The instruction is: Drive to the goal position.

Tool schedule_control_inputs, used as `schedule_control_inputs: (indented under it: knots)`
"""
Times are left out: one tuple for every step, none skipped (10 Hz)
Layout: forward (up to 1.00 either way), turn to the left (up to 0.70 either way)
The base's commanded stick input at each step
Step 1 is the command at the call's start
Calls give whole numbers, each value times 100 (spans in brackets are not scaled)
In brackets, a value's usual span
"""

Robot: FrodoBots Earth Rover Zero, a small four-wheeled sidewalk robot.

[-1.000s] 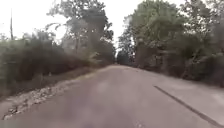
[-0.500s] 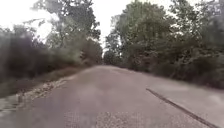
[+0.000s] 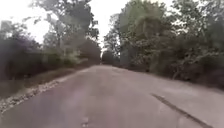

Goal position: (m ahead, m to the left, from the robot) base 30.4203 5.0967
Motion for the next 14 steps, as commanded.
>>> schedule_control_inputs:
  knots:
    - [100,0]
    - [100,0]
    - [100,0]
    - [100,0]
    - [100,0]
    - [100,0]
    - [100,0]
    - [100,0]
    - [100,0]
    - [100,0]
    - [100,0]
    - [100,0]
    - [100,0]
    - [100,0]
